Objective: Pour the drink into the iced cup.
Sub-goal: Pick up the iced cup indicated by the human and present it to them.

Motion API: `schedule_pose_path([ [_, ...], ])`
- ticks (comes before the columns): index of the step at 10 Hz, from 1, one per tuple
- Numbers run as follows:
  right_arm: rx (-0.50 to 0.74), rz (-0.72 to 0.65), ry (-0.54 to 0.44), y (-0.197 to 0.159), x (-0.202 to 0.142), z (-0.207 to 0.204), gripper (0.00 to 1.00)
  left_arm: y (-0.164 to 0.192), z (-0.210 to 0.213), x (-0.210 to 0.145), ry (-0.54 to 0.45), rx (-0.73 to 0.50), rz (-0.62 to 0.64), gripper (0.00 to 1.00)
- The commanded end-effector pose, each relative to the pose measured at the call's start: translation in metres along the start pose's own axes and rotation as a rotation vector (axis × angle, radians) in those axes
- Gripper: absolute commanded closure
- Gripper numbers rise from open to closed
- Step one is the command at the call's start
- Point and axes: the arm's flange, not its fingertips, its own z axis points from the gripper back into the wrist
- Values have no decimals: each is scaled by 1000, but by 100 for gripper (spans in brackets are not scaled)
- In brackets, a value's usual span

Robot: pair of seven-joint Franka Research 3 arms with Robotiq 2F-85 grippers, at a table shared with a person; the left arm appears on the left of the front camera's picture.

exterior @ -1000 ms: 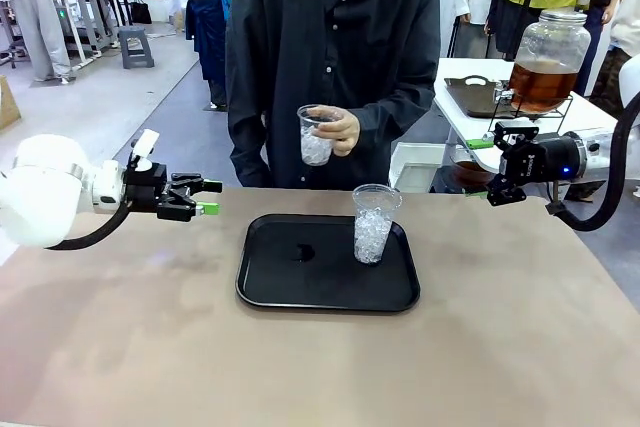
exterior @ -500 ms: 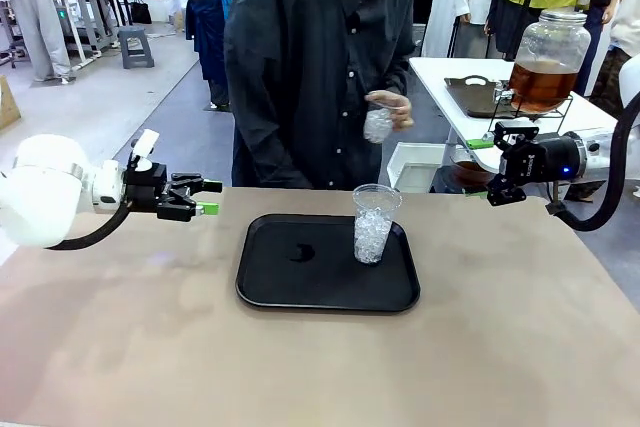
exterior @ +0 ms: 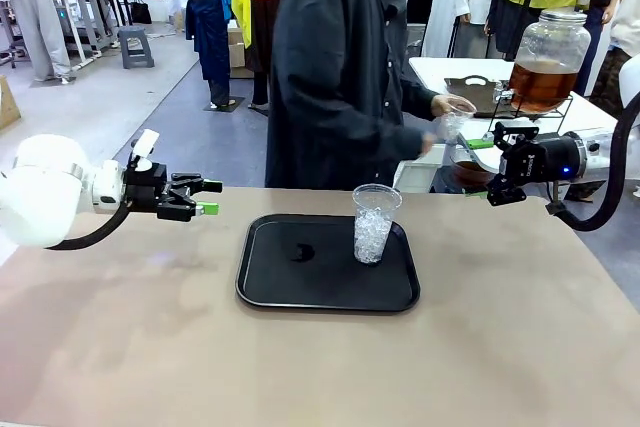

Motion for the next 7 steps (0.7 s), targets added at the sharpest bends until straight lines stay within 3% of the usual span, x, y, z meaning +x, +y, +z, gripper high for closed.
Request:
schedule_pose_path([
  [1,-1,3,-3,1,0,0,0,0,1,0,-6,3,2,0],
  [7,-1,3,-3,1,0,0,0,0,1,0,-6,3,2,0],
])
